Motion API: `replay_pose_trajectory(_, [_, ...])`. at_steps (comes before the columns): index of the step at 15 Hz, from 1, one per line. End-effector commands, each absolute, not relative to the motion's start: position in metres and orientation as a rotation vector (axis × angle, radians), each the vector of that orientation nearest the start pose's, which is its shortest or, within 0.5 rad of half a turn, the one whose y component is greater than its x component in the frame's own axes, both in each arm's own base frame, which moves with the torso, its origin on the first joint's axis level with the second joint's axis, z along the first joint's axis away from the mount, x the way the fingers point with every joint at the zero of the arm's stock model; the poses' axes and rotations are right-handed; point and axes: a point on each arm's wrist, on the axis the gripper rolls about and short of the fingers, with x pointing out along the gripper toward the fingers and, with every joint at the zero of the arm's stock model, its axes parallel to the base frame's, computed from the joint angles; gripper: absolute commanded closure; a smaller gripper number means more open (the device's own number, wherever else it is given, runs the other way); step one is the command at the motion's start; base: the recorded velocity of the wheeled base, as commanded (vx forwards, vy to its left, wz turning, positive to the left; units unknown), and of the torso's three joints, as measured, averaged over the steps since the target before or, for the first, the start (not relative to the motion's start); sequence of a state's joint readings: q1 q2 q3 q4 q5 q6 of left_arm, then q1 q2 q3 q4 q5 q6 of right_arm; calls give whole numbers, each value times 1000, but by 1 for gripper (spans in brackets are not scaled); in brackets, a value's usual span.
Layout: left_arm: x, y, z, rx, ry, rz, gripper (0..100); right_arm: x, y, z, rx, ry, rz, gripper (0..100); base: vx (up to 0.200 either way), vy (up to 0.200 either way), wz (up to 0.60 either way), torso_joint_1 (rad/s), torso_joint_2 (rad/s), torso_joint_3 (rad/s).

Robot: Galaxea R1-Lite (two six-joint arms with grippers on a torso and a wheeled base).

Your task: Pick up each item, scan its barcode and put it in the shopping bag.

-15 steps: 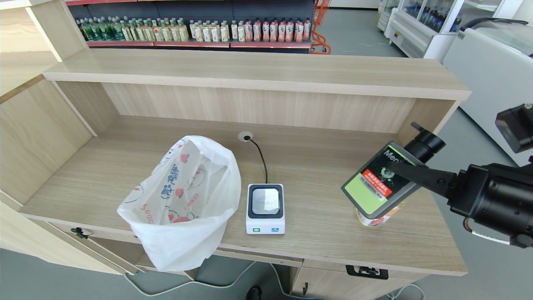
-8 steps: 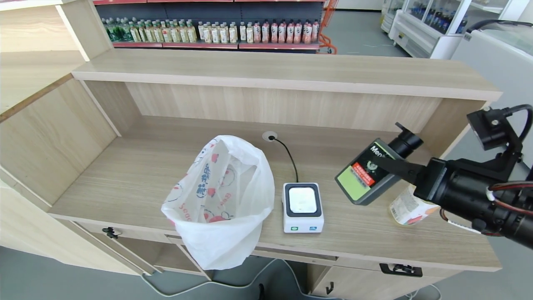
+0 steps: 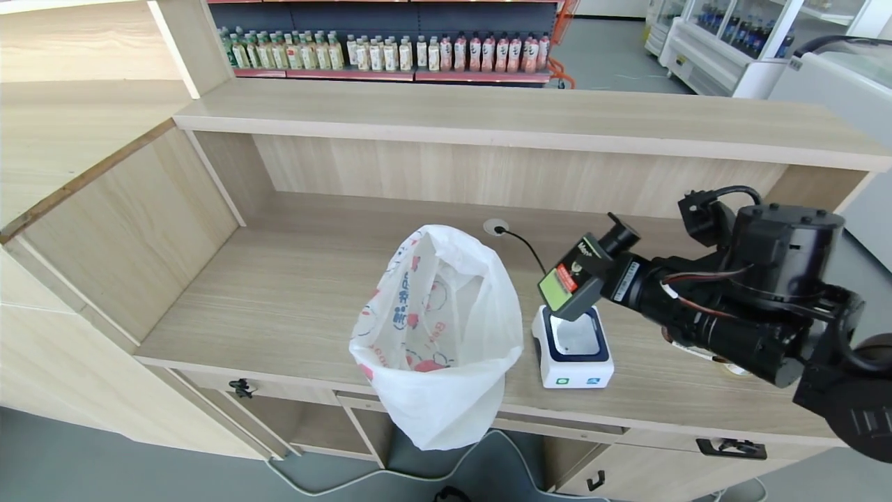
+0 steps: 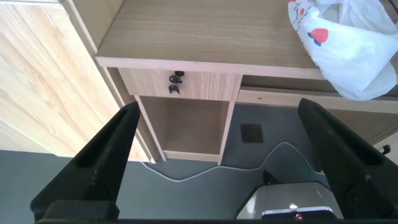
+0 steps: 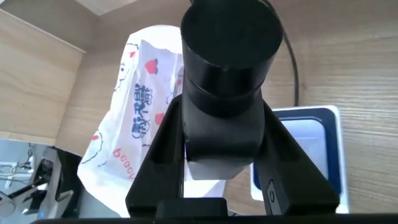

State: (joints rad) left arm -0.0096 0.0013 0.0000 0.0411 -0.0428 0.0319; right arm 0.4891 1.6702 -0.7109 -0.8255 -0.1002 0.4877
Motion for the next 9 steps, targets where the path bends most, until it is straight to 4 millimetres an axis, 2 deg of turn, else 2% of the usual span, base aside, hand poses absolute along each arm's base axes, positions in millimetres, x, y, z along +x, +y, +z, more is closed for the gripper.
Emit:
replay_pose_trajectory(1, [-23,-1,71,31,42,-53,0,272,143,173,430,257,341,100,0,0,0,0,0,0])
replay_pose_trajectory(9, [-23,-1,71,36,40,-53,0,273,143,149,394,314,323,100,0,0,0,0,0,0])
